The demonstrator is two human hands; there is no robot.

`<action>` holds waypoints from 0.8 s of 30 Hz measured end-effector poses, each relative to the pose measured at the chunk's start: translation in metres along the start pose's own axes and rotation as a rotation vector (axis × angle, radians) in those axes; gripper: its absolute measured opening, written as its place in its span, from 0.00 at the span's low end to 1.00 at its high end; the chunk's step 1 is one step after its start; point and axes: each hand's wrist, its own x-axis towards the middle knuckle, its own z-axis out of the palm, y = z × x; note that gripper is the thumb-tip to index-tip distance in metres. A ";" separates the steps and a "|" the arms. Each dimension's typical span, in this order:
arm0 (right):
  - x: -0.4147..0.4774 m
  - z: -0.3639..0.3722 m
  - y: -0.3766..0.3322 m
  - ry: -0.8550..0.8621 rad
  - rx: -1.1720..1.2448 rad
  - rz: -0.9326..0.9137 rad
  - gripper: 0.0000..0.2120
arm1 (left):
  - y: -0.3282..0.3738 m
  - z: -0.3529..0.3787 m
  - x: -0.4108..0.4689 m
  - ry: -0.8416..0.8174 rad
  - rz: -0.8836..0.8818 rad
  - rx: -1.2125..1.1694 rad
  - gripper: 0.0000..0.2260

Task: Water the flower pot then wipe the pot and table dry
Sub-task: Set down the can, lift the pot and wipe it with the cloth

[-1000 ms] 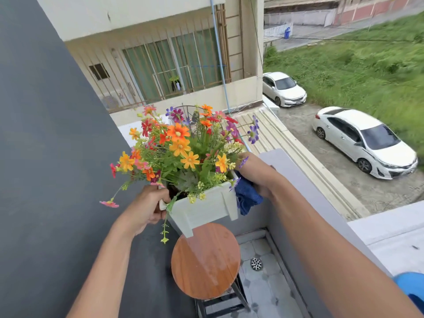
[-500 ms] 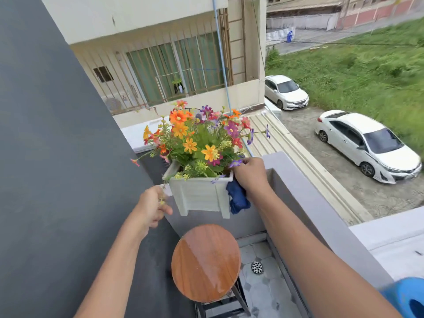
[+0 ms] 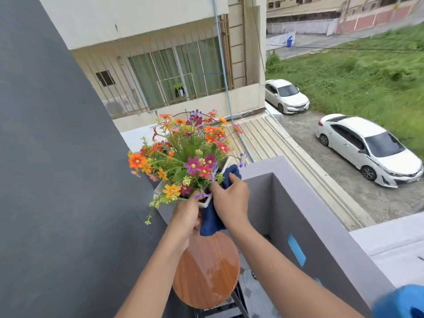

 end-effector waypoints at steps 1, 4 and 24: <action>-0.002 0.001 0.000 -0.001 0.010 -0.012 0.23 | -0.001 0.000 0.002 0.028 -0.014 -0.007 0.13; -0.006 0.001 0.002 0.001 0.036 -0.029 0.22 | -0.003 -0.002 0.000 0.039 -0.007 -0.128 0.12; 0.058 -0.013 0.018 -0.032 -0.083 -0.121 0.02 | 0.010 -0.031 -0.019 -0.160 0.058 -0.379 0.12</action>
